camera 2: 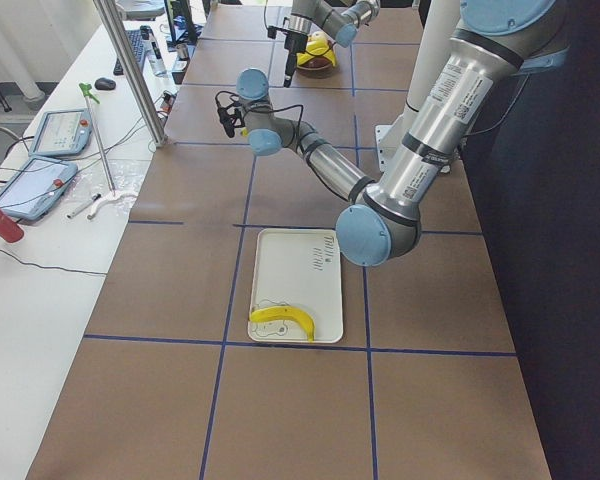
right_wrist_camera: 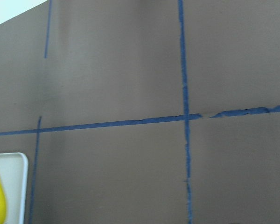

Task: Transfer all bananas from basket to plate

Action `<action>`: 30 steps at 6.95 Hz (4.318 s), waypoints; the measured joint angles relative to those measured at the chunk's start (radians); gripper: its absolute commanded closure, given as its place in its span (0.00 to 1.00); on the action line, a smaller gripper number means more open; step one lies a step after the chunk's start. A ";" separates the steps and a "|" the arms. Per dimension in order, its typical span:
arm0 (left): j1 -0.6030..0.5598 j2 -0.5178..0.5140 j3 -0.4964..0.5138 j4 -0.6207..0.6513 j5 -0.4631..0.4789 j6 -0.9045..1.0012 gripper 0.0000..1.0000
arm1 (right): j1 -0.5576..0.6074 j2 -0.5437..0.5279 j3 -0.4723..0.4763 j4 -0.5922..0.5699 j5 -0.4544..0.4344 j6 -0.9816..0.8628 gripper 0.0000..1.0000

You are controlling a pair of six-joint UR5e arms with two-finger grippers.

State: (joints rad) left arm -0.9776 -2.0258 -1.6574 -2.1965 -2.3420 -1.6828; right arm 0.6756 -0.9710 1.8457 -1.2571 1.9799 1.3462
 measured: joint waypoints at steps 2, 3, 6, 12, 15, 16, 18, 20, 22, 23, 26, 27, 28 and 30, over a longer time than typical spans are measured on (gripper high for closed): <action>-0.068 0.152 -0.024 0.006 -0.023 0.165 1.00 | 0.072 -0.004 -0.002 -0.213 0.056 -0.146 0.00; -0.081 0.223 -0.031 0.007 -0.026 0.243 1.00 | 0.120 -0.013 -0.002 -0.304 0.092 -0.236 0.00; -0.089 0.429 -0.039 0.008 0.001 0.442 1.00 | 0.276 -0.077 0.001 -0.476 0.165 -0.566 0.00; -0.093 0.518 0.081 0.006 0.063 0.707 0.59 | 0.350 -0.146 0.003 -0.498 0.174 -0.746 0.00; -0.108 0.517 0.106 0.005 0.093 0.736 0.00 | 0.350 -0.147 0.004 -0.497 0.174 -0.746 0.00; -0.126 0.514 0.106 0.005 0.098 0.738 0.00 | 0.350 -0.146 0.004 -0.496 0.174 -0.745 0.00; -0.196 0.508 0.094 0.009 0.085 0.764 0.00 | 0.355 -0.147 0.006 -0.497 0.178 -0.745 0.00; -0.231 0.506 0.059 0.011 0.043 0.820 0.00 | 0.365 -0.229 0.058 -0.490 0.190 -0.764 0.00; -0.238 0.489 0.021 0.012 0.027 0.852 0.00 | 0.367 -0.427 0.166 -0.453 0.185 -0.809 0.00; -0.238 0.479 0.015 0.012 0.025 0.853 0.00 | 0.366 -0.556 0.210 -0.359 0.182 -0.809 0.00; -0.237 0.465 0.011 0.012 0.019 0.846 0.00 | 0.362 -0.860 0.226 0.025 0.180 -0.749 0.01; -0.237 0.464 0.009 0.012 0.016 0.845 0.00 | 0.351 -0.889 0.224 0.064 0.181 -0.704 0.02; -0.237 0.463 0.008 0.012 0.015 0.845 0.00 | 0.330 -0.904 0.215 0.094 0.170 -0.658 0.02; -0.236 0.461 0.008 0.012 0.016 0.845 0.00 | 0.250 -0.927 0.178 0.170 0.101 -0.652 0.07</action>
State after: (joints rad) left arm -1.2136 -1.5644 -1.6495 -2.1844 -2.3263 -0.8376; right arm 0.9259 -1.8981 2.0236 -1.0873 2.0806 0.6938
